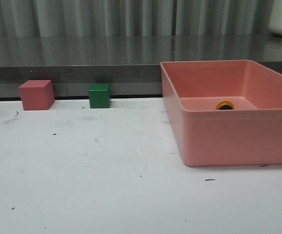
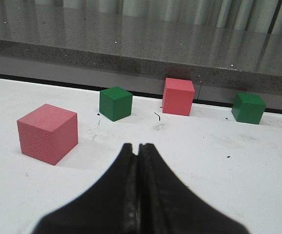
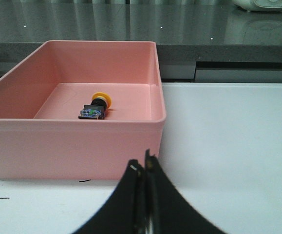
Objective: Place and stand button with both arms
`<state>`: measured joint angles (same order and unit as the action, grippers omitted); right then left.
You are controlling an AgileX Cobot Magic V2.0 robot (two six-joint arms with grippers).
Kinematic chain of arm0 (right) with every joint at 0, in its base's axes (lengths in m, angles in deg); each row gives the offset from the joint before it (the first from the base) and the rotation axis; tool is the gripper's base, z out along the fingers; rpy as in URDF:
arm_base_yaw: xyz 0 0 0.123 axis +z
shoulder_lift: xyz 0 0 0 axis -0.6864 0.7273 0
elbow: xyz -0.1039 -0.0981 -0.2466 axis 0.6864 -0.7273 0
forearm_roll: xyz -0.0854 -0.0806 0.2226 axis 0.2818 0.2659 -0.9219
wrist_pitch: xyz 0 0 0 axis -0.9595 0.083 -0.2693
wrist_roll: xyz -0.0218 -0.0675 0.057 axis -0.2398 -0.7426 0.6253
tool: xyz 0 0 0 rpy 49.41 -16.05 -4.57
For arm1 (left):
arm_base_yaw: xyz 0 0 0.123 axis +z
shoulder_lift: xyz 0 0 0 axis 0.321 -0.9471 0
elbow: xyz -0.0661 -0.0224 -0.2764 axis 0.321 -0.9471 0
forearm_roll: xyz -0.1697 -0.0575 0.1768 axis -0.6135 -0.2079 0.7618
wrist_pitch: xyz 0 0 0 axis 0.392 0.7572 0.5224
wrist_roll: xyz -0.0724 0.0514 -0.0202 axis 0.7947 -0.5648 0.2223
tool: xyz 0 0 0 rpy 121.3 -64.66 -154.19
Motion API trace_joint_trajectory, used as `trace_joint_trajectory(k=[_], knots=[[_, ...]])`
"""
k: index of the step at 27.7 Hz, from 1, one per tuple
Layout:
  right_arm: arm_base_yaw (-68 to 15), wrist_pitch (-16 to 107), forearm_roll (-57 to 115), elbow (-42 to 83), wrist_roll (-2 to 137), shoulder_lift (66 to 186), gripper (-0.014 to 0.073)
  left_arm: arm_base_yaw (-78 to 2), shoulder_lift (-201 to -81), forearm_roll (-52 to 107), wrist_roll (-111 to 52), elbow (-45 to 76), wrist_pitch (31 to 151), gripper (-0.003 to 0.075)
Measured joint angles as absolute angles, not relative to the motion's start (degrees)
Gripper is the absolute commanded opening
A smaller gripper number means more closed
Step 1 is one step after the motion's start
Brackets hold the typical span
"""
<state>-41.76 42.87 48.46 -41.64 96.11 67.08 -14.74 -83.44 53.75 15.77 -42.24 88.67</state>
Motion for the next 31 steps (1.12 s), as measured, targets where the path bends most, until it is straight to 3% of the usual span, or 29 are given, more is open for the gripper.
trace_joint_trajectory(k=[12,21,31], knots=[[-41.76,42.87,48.46,-41.64,96.11,67.08,-0.0061,-14.74,-83.44,53.75,15.77,-42.24,88.67,-0.002],[-41.76,42.87,48.46,-41.64,96.11,67.08,-0.0061,-14.74,-83.44,65.48,15.77,-42.24,87.28,-0.002],[-41.76,42.43,48.46,-41.64,96.11,67.08,-0.0061,-14.74,-83.44,67.37,15.77,-42.24,86.29,-0.002]])
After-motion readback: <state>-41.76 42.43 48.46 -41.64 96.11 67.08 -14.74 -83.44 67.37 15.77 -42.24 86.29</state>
